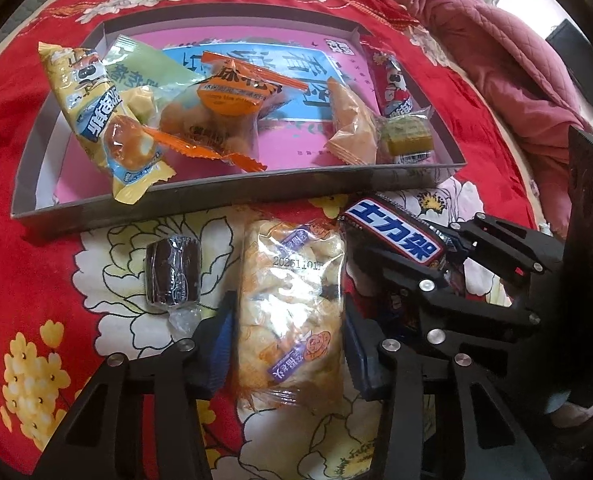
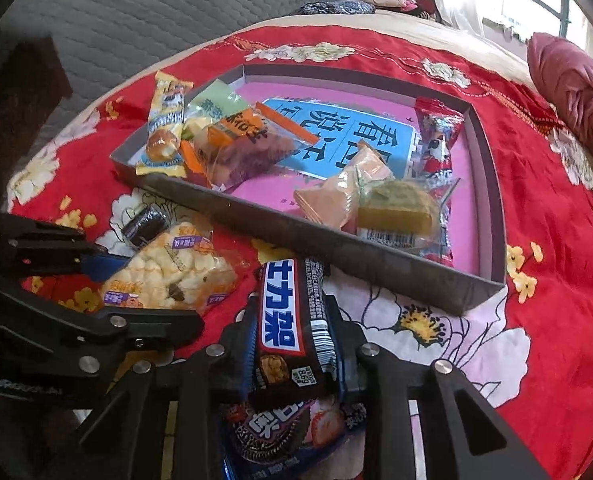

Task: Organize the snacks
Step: 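Lift the cracker bag toward the tray with left tool while right tool carries the chocolate bar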

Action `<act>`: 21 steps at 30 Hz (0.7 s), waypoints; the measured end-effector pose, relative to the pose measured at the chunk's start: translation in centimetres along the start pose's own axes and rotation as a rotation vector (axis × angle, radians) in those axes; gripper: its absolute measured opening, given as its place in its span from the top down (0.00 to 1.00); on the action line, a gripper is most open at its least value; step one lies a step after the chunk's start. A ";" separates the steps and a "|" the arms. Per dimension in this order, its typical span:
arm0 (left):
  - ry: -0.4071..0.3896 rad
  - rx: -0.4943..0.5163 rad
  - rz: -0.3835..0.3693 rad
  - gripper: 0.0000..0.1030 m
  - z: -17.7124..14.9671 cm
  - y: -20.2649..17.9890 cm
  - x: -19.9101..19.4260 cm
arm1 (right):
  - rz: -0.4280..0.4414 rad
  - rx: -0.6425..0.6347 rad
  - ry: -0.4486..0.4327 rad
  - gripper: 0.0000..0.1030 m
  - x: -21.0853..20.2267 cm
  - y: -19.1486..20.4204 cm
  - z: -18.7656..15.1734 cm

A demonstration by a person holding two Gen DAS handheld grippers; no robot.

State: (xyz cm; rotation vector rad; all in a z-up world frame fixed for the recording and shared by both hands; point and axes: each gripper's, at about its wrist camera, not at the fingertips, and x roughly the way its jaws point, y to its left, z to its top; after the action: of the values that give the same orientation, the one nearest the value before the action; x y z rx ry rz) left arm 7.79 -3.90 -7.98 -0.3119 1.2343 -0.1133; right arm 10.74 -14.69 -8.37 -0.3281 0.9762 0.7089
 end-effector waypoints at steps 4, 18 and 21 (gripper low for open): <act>-0.007 0.001 -0.012 0.53 -0.2 0.0 -0.6 | 0.018 0.035 -0.019 0.72 -1.0 -0.6 0.0; -0.051 -0.001 -0.049 0.52 -0.4 -0.5 -3.3 | 0.100 0.134 -0.115 0.72 -4.2 -1.7 -0.2; -0.065 -0.004 -0.051 0.52 -0.3 -0.4 -3.9 | 0.109 0.153 -0.137 0.72 -4.7 -2.1 -0.2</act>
State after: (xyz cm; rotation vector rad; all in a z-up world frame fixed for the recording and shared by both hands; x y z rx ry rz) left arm 6.27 -3.33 -4.43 -0.3474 1.1627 -0.1435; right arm 10.30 -18.20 -4.61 -0.0916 0.9169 0.7406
